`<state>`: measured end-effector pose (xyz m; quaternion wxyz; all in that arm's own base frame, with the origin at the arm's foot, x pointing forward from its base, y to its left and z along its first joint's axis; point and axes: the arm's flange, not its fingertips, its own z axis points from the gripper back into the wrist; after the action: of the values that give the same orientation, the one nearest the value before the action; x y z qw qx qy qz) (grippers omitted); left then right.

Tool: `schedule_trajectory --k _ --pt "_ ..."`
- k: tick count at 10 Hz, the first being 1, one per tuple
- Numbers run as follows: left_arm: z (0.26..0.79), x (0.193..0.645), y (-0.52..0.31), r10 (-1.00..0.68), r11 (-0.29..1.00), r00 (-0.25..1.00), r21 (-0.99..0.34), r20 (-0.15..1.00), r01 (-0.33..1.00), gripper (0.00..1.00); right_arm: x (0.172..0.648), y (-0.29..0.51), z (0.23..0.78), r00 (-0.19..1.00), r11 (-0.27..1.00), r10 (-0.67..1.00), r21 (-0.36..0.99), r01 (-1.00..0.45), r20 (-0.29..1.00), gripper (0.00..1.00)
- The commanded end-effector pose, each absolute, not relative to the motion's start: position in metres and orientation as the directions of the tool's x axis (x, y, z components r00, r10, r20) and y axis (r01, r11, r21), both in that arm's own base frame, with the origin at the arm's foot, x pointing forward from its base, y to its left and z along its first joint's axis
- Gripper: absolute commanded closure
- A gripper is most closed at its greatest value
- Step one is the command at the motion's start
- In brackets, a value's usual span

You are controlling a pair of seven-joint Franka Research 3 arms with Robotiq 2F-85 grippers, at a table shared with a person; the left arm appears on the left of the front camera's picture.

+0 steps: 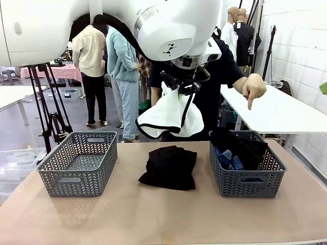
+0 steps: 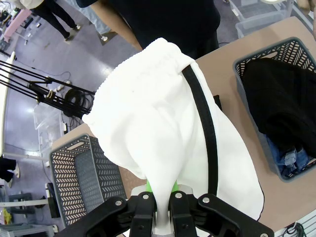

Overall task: Sort the tops and bottoms.
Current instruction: Sort the clothes according to human instructions.

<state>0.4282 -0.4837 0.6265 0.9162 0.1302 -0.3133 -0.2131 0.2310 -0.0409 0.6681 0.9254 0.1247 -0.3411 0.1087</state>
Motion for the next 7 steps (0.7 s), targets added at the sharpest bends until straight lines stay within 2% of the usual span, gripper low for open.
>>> schedule_trajectory --k 1,2,4,5,7 --pt "0.639 0.437 -0.501 -0.446 0.895 0.628 0.298 0.638 0.333 1.00 0.221 -0.038 0.676 0.724 0.946 0.128 0.137 -0.295 0.678 0.00" --pt "0.651 0.464 -0.525 -0.441 0.884 0.517 0.257 0.733 0.391 1.00 0.221 -0.038 0.676 0.724 0.946 0.128 0.137 -0.295 0.678 0.00" --pt "0.651 0.507 -0.566 -0.438 0.848 0.455 0.189 0.776 0.495 1.00 0.221 -0.038 0.676 0.724 0.946 0.128 0.137 -0.295 0.678 0.00" --pt "0.644 0.524 -0.576 -0.410 0.846 0.461 0.140 0.787 0.515 1.00 0.221 -0.038 0.676 0.724 0.946 0.128 0.137 -0.295 0.678 0.00" --pt "0.615 0.539 -0.585 -0.240 0.857 0.551 -0.092 0.799 0.507 1.00 0.221 -0.038 0.676 0.724 0.946 0.128 0.137 -0.295 0.678 0.00"
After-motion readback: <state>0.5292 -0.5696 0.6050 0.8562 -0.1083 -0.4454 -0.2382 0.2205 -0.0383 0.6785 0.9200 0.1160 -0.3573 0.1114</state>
